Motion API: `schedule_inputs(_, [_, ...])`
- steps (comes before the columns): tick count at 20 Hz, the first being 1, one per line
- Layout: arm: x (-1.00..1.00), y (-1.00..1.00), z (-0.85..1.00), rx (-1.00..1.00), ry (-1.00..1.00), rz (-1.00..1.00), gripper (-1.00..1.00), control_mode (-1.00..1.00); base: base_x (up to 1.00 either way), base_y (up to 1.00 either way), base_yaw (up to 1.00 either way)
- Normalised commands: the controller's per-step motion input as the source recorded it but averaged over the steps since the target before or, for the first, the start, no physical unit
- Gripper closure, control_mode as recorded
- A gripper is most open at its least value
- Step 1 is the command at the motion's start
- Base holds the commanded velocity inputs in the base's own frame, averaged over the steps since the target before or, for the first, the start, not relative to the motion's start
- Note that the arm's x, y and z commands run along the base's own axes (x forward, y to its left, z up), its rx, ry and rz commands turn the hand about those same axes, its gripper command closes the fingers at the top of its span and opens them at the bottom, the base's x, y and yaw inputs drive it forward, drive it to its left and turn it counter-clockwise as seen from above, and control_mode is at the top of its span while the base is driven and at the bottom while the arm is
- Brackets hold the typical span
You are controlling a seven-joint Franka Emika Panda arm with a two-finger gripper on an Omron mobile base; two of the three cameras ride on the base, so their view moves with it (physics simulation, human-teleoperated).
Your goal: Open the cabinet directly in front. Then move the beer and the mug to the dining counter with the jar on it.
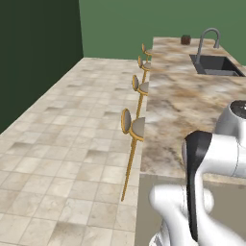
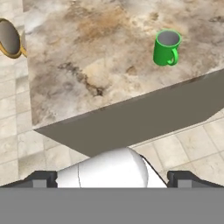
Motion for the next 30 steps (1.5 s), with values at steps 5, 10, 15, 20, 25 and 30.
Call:
schedule_inputs(5, [0.00,0.29,-0.01,-0.03,0.00,0.00,-1.00,-1.00,0.00,0.00,0.00])
schedule_inputs(10, [0.00,0.02,0.00,0.00,0.00,0.01,-1.00,-1.00,0.00,0.00,0.00])
schedule_inputs(15, [0.00,0.00,0.00,0.00,0.00,0.00,-1.00,1.00,-0.28,0.00,0.00])
schedule_inputs(20, [0.00,0.00,0.00,0.00,0.00,0.00,-1.00,1.00,-0.47,0.00,-0.05])
schedule_inputs(25, [0.00,0.00,0.00,0.00,0.00,0.00,-1.00,1.00,-0.53,-0.02,-0.13])
schedule_inputs(30, [0.00,0.00,0.00,0.00,0.00,0.00,-1.00,1.00,-0.59,-0.16,-0.39])
